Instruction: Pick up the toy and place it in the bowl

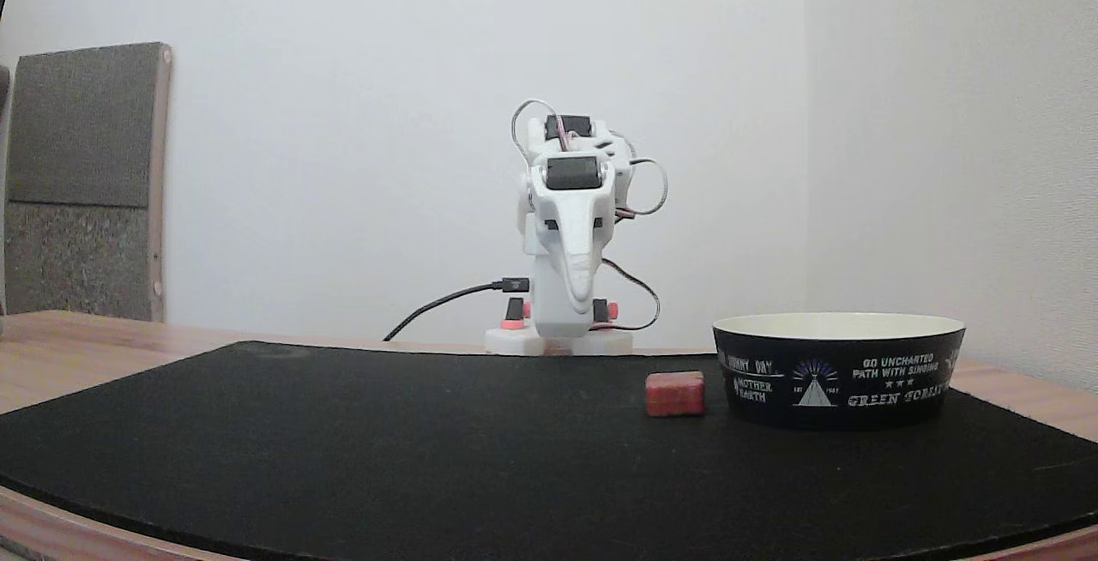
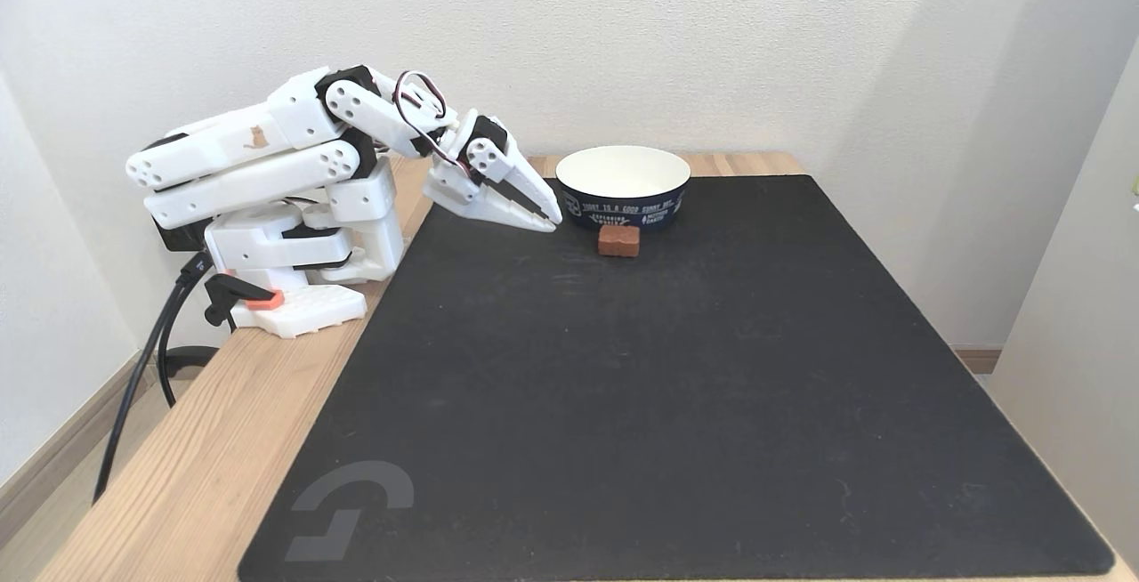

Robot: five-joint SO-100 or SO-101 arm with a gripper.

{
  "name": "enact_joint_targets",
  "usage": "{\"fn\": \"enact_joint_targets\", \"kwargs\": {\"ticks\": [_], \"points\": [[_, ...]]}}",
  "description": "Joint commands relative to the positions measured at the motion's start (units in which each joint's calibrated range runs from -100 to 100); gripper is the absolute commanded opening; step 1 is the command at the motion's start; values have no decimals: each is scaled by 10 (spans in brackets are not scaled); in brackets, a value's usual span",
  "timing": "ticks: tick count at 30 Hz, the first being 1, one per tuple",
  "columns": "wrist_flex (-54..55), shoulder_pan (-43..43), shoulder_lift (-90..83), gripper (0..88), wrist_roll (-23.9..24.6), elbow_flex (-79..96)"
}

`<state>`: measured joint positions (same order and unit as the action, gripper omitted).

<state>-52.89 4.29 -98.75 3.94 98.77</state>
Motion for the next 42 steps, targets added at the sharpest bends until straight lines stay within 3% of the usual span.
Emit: {"fn": "enact_joint_targets", "kwargs": {"ticks": [1, 39, 42], "points": [[-6, -9, -7, 27, -39, 7], [-5, -9, -7, 36, -39, 7], [-5, -9, -7, 117, -39, 7]]}}
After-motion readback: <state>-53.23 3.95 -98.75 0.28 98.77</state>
